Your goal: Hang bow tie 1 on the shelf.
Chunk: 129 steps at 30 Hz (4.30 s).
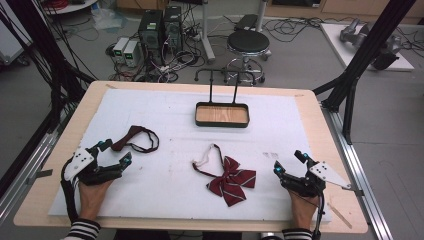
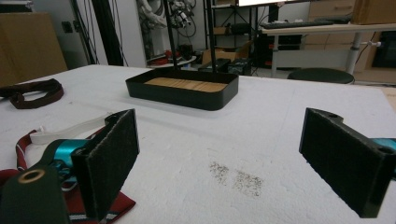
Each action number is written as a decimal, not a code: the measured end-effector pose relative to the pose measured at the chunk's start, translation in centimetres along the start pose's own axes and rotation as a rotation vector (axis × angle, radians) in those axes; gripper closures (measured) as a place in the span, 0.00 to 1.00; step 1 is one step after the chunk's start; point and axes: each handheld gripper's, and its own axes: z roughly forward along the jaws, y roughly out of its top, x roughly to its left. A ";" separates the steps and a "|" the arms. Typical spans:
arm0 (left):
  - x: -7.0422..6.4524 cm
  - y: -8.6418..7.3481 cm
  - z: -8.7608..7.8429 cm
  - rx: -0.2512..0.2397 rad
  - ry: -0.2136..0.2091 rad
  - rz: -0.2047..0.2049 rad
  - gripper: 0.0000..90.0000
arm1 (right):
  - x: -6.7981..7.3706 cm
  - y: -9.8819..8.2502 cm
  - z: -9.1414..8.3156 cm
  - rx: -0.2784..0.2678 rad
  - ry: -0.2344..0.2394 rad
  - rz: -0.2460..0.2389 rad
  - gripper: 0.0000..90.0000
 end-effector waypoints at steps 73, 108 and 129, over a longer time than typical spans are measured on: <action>-0.1 0.0 0.0 0.001 -0.003 0.007 0.15 | 10.1 8.3 8.4 0.570 0.404 -0.297 0.13; -0.1 0.0 0.0 0.002 -0.006 0.008 0.15 | 13.3 4.0 12.6 0.929 0.466 -0.401 0.30; 0.0 0.0 0.0 0.003 -0.006 0.009 0.15 | 12.7 4.0 13.1 0.967 0.463 -0.373 0.51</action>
